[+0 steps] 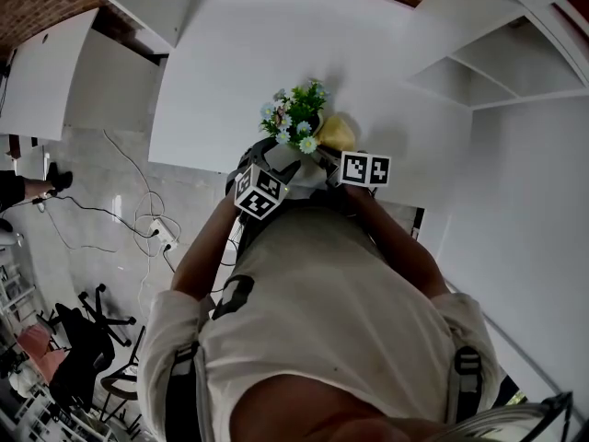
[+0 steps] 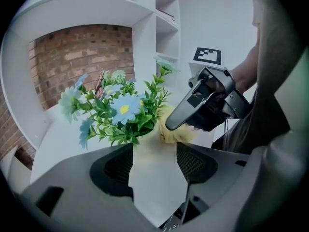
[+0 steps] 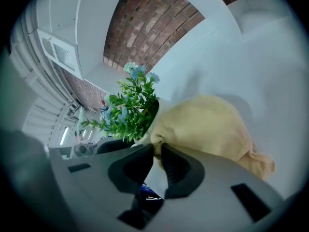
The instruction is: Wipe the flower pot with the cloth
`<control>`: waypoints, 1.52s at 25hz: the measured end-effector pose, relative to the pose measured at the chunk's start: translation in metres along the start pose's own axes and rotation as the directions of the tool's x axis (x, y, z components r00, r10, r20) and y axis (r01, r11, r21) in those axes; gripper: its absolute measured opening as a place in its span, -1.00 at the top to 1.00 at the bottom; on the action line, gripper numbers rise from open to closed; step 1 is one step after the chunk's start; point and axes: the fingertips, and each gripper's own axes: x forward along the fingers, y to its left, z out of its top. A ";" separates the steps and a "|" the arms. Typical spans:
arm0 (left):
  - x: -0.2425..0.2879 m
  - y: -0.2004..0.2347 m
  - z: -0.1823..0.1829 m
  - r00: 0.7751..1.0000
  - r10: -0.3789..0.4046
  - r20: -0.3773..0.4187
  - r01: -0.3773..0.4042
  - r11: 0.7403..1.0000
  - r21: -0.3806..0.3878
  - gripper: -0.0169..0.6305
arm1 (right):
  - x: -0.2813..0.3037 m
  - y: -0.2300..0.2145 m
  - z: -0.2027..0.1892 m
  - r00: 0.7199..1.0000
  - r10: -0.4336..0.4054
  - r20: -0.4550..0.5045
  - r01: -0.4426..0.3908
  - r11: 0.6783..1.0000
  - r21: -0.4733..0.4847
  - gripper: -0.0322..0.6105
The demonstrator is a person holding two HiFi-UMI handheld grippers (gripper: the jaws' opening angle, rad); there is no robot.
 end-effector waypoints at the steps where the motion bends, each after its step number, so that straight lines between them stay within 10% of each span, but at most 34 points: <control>1: -0.001 0.003 0.000 1.000 0.006 0.004 -0.006 1.000 0.004 0.03 | 0.000 0.000 0.000 1.000 0.003 -0.004 -0.003 1.000 -0.004 0.71; 14: 0.005 0.052 0.004 0.999 -0.038 -0.014 0.038 0.999 0.021 0.00 | -0.019 -0.005 0.046 0.992 0.015 0.121 -0.016 1.000 0.009 0.71; 24: 0.008 0.022 0.004 1.000 0.002 0.021 -0.001 0.998 -0.059 0.04 | -0.007 0.000 0.002 0.999 0.022 0.030 -0.022 1.000 -0.004 0.71; 38: 0.011 0.039 -0.005 0.998 -0.001 -0.057 0.007 0.993 0.115 0.05 | -0.016 -0.009 0.033 0.997 -0.021 0.076 0.019 1.000 0.018 0.71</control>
